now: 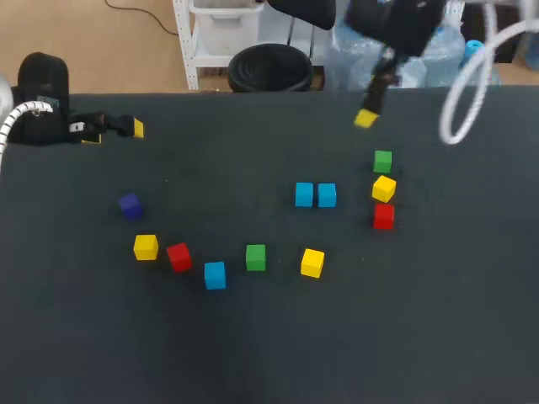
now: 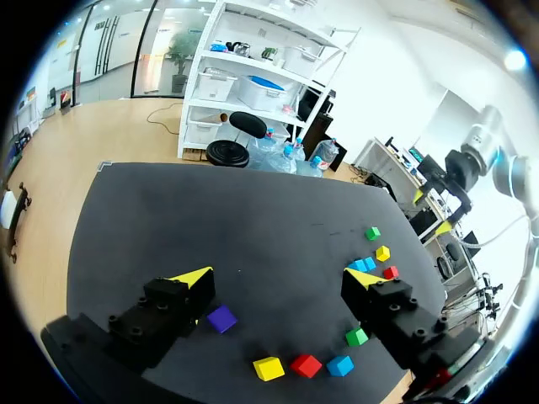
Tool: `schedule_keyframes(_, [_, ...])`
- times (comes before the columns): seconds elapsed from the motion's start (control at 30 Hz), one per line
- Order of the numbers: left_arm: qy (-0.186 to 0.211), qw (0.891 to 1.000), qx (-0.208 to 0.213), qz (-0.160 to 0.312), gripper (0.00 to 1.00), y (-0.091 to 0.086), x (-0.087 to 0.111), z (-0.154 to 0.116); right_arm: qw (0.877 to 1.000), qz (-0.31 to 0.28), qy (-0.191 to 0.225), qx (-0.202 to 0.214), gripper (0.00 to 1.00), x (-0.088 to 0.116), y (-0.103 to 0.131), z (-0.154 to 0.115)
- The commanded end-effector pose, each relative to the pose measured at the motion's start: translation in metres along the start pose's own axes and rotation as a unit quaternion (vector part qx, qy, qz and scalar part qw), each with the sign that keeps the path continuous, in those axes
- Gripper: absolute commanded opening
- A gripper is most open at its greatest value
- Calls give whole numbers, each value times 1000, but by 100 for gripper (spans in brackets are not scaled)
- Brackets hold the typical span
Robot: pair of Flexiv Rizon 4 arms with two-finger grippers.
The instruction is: Place the blue cubes, place green cubes on the blue cubes, place the yellow cubes on the green cubes, then place the red cubes on the yellow cubes, and place purple cube on the red cubes.
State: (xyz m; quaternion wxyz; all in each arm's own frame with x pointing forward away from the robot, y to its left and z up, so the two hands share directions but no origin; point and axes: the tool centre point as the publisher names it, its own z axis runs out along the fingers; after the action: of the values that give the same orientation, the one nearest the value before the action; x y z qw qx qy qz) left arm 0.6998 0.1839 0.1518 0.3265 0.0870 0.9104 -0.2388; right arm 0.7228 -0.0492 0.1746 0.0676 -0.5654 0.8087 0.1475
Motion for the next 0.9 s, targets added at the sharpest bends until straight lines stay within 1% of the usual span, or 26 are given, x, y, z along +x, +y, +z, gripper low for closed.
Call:
schedule_keyframes(0.03, [-3,1000,3,1,100,1,1,0,913,138,-309,227,100,70,7,-12])
schedule_keyframes(0.07, [-3,1000,3,1,100,1,1,0,904,156,-313,246,100,79,4,-11])
schedule_keyframes(0.1, [-3,1000,3,1,100,1,1,0,896,174,-319,255,100,88,2,-10])
schedule_keyframes(0.13, [-3,1000,3,1,100,1,1,0,888,196,-331,252,100,97,0,-9])
schedule_keyframes(0.2, [-3,1000,3,1,100,1,1,0,870,229,-341,273,100,113,-2,-5])
schedule_keyframes(0.27, [-3,1000,3,1,100,1,1,0,857,260,-350,274,100,126,-3,3])
schedule_keyframes(0.3, [-3,1000,3,1,100,1,1,0,854,270,-349,274,100,131,-3,9])
schedule_keyframes(0.4, [-3,1000,3,1,100,1,1,0,851,279,-351,272,100,136,0,23])
schedule_keyframes(0.47, [-3,1000,3,1,100,1,1,0,857,275,-345,266,100,135,3,30])
schedule_keyframes(0.5, [-3,1000,3,1,100,1,1,0,855,275,-348,269,100,134,4,32])
schedule_keyframes(0.57, [-3,1000,3,1,100,1,1,0,862,269,-342,260,100,131,5,36])
schedule_keyframes(0.63, [-3,1000,3,1,100,1,1,0,860,266,-349,259,100,128,4,37])
schedule_keyframes(0.67, [-3,1000,3,1,100,1,1,0,863,263,-346,257,100,126,4,37])
schedule_keyframes(0.7, [-3,1000,3,1,100,1,1,0,862,258,-347,265,100,124,3,36])
schedule_keyframes(0.77, [-3,1000,3,1,100,1,1,0,862,256,-349,265,100,121,1,33])
schedule_keyframes(0.83, [-3,1000,3,1,100,1,1,0,857,260,-358,266,100,122,-3,28])
schedule_keyframes(0.9, [-3,1000,3,1,100,1,1,0,857,260,-358,266,100,122,-3,28])
